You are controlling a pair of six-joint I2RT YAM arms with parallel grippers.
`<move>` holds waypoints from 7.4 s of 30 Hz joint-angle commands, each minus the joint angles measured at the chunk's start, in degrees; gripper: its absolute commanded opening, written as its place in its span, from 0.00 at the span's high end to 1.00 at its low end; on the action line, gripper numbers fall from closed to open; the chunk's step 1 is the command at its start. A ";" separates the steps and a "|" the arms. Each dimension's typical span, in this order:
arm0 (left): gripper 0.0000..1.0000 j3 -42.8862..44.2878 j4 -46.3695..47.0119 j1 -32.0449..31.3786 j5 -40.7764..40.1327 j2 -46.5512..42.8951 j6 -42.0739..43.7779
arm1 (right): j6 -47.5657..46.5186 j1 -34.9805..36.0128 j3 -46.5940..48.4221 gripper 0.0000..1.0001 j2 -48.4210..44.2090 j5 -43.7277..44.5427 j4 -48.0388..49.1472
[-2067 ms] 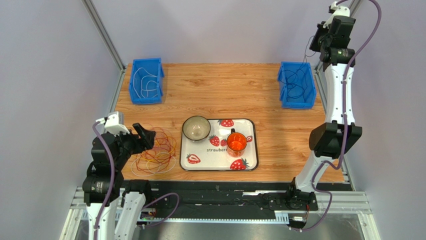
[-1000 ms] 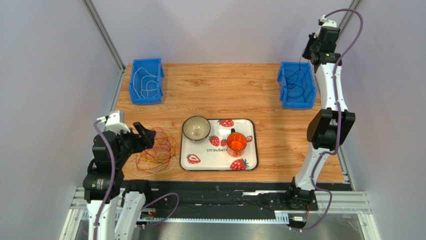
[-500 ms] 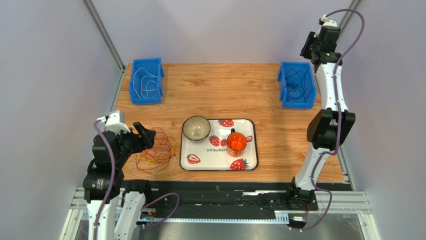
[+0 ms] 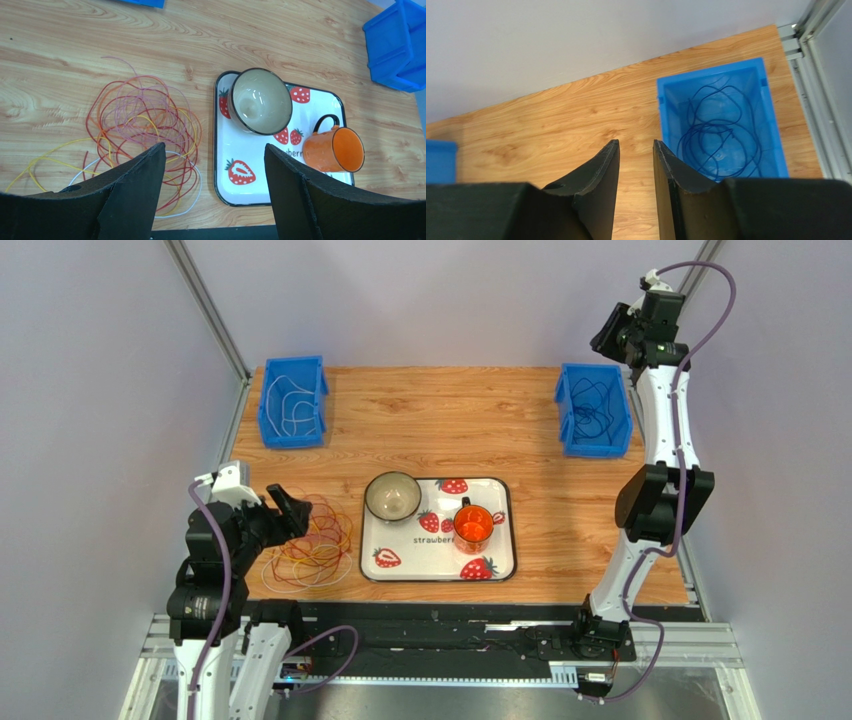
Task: Untangle the cables
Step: Place the cable in the bin, then pick up the cable from the cable, then place the cable in the bin.
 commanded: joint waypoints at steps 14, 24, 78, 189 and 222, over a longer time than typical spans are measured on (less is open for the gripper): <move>0.22 0.19 0.17 0.25 -3.99 3.90 -2.01 | 6.59 12.59 -17.84 0.56 -23.53 -8.94 -1.76; 0.23 -0.07 -0.10 0.25 -7.33 8.11 -5.17 | 7.38 25.24 -33.39 0.56 -36.45 -6.21 0.08; 0.37 -16.77 26.27 0.25 -24.47 39.22 -16.69 | 8.00 44.94 -56.25 0.56 -47.79 -3.92 6.68; 1.00 9.06 20.11 3.06 -12.33 24.36 -13.08 | 12.04 47.49 -57.48 0.56 -48.58 -7.70 6.50; 1.00 56.26 32.59 13.70 -1.45 87.73 -11.41 | 10.72 47.49 -64.96 0.56 -50.78 -4.54 1.14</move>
